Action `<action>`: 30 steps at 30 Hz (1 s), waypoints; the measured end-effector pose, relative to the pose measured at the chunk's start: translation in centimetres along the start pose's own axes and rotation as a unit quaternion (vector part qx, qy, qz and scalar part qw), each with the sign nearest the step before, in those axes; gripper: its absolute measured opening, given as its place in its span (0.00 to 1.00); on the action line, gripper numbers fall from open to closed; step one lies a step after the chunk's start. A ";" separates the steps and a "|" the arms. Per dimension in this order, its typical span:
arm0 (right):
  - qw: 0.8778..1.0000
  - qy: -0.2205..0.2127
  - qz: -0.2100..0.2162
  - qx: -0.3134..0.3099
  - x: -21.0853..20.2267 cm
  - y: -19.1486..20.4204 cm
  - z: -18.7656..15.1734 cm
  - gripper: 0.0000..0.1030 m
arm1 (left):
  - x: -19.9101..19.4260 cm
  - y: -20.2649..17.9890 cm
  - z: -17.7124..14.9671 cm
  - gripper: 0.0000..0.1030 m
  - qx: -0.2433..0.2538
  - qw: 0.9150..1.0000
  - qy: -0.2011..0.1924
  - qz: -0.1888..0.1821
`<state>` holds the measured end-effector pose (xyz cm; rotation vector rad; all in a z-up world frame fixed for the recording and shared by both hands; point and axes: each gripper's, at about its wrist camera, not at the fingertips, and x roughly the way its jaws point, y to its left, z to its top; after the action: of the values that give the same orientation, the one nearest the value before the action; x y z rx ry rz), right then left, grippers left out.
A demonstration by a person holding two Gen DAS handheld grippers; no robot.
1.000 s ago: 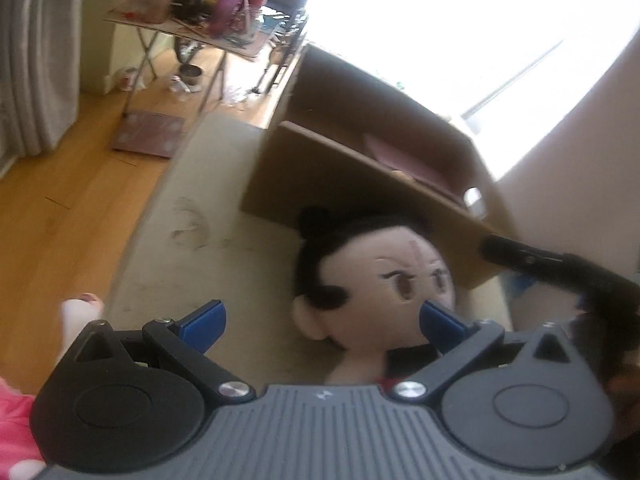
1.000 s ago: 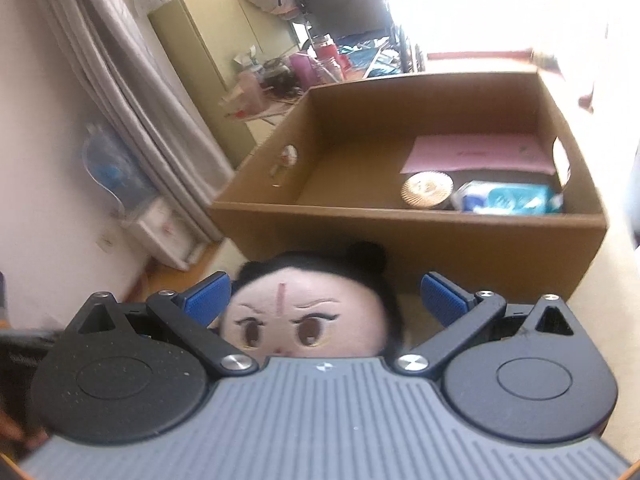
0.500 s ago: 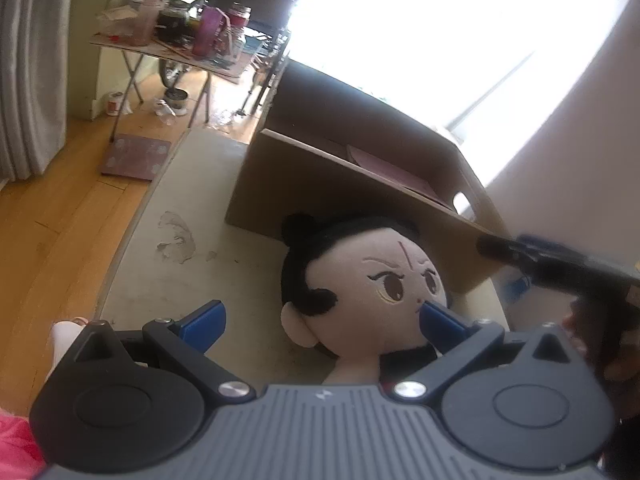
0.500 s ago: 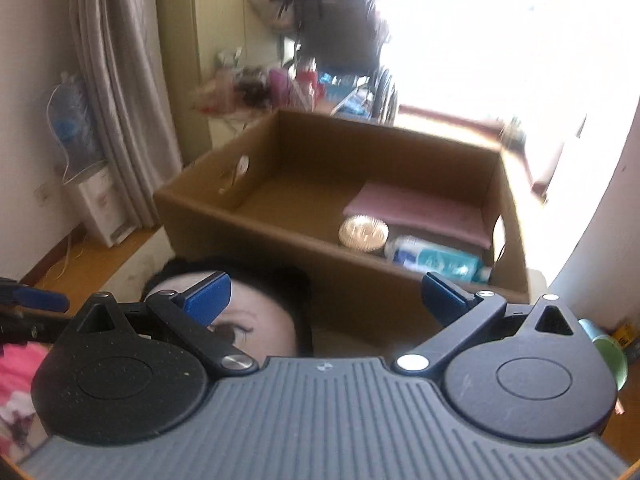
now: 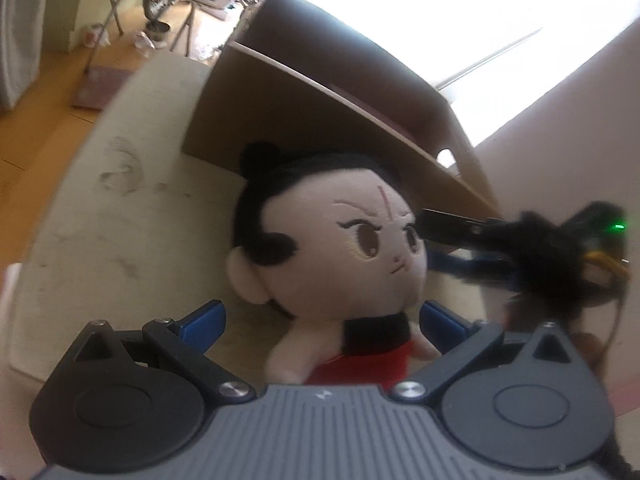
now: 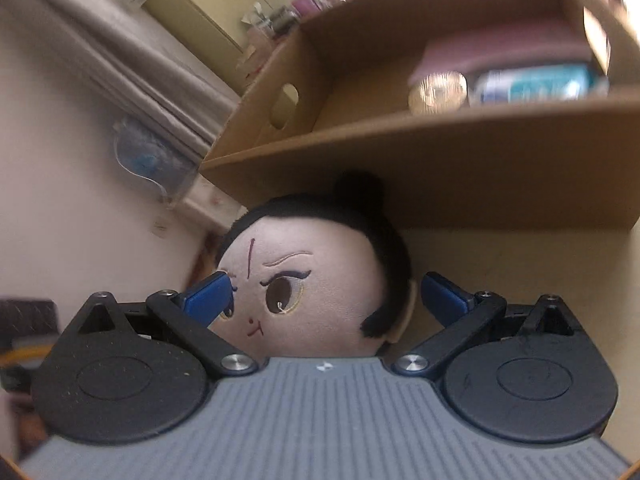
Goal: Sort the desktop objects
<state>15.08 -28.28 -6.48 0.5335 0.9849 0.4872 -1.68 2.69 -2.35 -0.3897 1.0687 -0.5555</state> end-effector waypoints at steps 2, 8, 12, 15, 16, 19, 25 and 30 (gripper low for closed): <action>0.999 0.013 0.018 0.025 0.8 -0.7 0.2 0.99 | 0.6 0.2 0.2 1.00 -0.012 1.000 0.009 -0.013; 0.996 0.042 0.044 0.070 2.9 -1.9 0.9 0.99 | 3.1 1.7 0.5 1.00 -0.062 0.996 0.060 -0.037; 0.995 0.051 0.047 0.071 3.7 -1.7 1.1 0.99 | 3.6 1.9 0.5 1.00 -0.070 0.994 0.061 -0.052; 0.994 0.057 0.053 0.080 4.3 -1.8 1.1 0.99 | 4.2 1.8 0.7 1.00 -0.066 0.994 0.059 -0.061; 0.993 0.059 0.055 0.083 4.4 -1.8 1.1 0.99 | 4.5 1.7 0.7 1.00 -0.063 0.994 0.061 -0.060; 0.992 0.060 0.059 0.088 4.7 -1.9 1.0 0.99 | 5.4 1.2 0.3 1.00 -0.055 0.995 0.070 -0.051; 0.992 0.064 0.060 0.091 5.2 -1.8 0.7 0.99 | 6.8 -0.8 -0.6 1.00 -0.031 0.996 0.079 -0.030; 0.993 0.066 0.053 0.085 5.9 -1.2 0.7 0.99 | 7.5 -1.7 -1.8 1.00 -0.032 0.996 0.085 -0.023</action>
<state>18.60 -25.76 -10.77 0.7154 1.1349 0.5418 -0.96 -3.27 -7.55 -0.4305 1.2464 -0.6042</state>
